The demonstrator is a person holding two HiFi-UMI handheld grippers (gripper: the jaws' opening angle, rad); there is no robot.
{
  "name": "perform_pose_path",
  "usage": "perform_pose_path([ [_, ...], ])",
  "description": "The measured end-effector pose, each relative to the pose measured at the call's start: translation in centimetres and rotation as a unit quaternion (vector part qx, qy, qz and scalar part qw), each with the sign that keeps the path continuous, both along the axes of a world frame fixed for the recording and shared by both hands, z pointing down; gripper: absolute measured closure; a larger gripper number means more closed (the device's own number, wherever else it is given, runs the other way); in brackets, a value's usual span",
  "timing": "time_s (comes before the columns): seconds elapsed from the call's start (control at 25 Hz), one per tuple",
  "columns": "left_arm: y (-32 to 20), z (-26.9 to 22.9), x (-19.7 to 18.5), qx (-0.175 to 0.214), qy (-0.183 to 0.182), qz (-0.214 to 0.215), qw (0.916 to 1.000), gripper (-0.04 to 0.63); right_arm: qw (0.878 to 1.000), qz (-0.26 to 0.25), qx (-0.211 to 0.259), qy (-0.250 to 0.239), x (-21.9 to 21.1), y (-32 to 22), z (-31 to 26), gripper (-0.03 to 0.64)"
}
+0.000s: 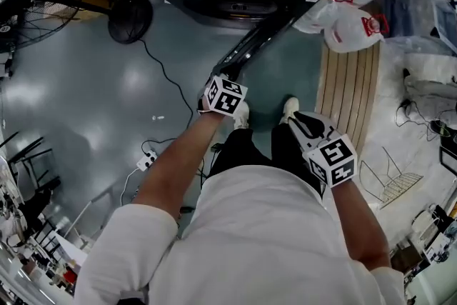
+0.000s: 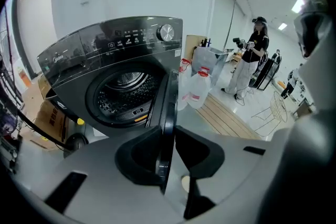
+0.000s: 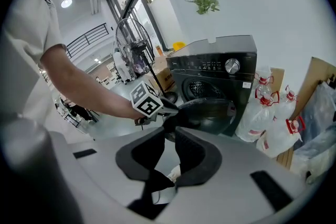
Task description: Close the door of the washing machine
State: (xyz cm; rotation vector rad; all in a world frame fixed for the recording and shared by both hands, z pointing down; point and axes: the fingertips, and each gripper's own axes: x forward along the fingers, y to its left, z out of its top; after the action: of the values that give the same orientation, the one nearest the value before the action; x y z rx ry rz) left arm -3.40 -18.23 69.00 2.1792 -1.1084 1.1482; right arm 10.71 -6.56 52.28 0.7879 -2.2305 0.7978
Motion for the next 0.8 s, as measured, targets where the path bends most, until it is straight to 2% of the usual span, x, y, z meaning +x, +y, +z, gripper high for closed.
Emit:
perform_pose_path([
  [0.4, -5.8, 0.0, -4.8, 0.014, 0.015, 0.002, 0.9998, 0.499, 1.0, 0.007, -0.003, 0.005, -1.3, -1.4, 0.5, 0.546],
  [0.8, -11.0, -0.2, -7.3, 0.02, 0.012, 0.04, 0.9989, 0.494, 1.0, 0.009, -0.01, 0.012, -2.9, -3.1, 0.9, 0.546],
])
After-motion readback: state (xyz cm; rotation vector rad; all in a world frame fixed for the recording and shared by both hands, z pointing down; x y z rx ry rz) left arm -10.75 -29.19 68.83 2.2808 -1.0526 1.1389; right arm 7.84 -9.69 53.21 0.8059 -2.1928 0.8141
